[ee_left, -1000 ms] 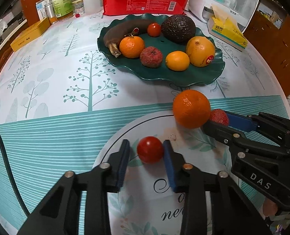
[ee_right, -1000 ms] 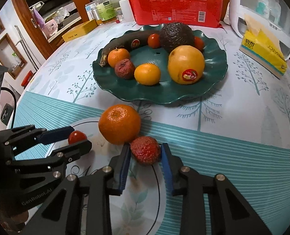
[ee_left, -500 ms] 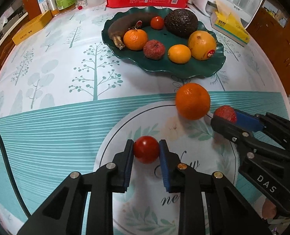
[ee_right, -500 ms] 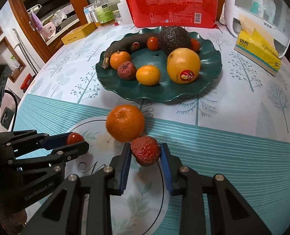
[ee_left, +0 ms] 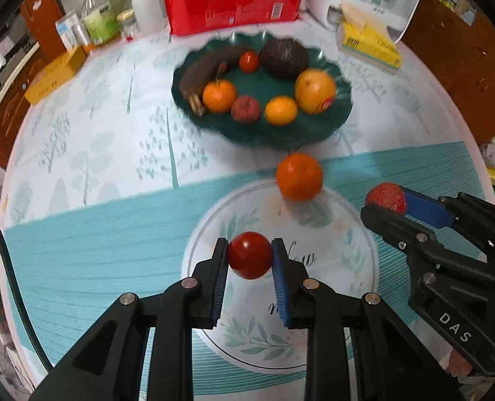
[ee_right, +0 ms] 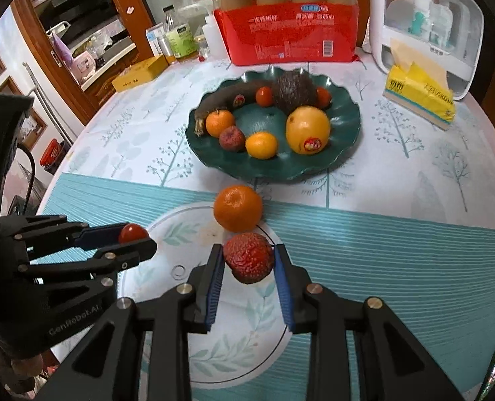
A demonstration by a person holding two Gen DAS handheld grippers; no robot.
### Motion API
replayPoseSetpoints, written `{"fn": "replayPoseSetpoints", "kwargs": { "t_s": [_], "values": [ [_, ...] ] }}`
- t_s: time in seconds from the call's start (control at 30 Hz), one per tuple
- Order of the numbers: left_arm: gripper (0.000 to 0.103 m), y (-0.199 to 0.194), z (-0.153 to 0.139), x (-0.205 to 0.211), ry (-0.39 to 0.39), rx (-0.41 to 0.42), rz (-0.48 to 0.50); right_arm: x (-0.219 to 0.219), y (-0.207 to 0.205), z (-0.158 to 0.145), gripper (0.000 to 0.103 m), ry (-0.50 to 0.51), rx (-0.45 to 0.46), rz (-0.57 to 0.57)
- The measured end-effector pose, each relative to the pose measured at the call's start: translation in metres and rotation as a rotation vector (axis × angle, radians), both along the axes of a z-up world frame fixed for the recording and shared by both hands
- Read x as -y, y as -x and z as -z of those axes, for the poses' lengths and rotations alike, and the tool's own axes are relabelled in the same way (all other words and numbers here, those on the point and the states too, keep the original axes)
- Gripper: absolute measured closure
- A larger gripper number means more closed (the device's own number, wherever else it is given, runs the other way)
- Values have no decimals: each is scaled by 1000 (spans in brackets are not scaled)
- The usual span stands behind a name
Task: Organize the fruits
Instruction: 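Place the tomato on the green plate with the left tool while the right tool places the lychee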
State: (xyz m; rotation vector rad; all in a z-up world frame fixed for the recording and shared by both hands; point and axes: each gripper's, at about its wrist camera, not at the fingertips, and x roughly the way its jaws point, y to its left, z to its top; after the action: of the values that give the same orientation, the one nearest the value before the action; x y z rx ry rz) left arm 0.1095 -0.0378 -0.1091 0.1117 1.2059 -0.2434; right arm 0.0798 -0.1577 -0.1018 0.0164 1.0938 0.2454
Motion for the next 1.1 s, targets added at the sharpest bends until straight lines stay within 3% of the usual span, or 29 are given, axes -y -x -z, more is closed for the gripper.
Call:
{"fn": "replayPoseSetpoints", "kwargs": {
  "t_s": [0.4, 0.6, 0.77, 1.1],
  "values": [
    [79, -54, -109, -8, 14, 203, 33, 4, -44, -121, 73, 18, 207, 6],
    [79, -100, -132, -8, 11, 257, 5, 1, -93, -157, 73, 31, 275, 12],
    [79, -138, -121, -8, 16, 242, -23, -1, -133, -134, 73, -5, 220, 6],
    [79, -191, -31, 0, 16, 84, -47, -4, -169, -27, 73, -7, 7, -1]
  ]
}}
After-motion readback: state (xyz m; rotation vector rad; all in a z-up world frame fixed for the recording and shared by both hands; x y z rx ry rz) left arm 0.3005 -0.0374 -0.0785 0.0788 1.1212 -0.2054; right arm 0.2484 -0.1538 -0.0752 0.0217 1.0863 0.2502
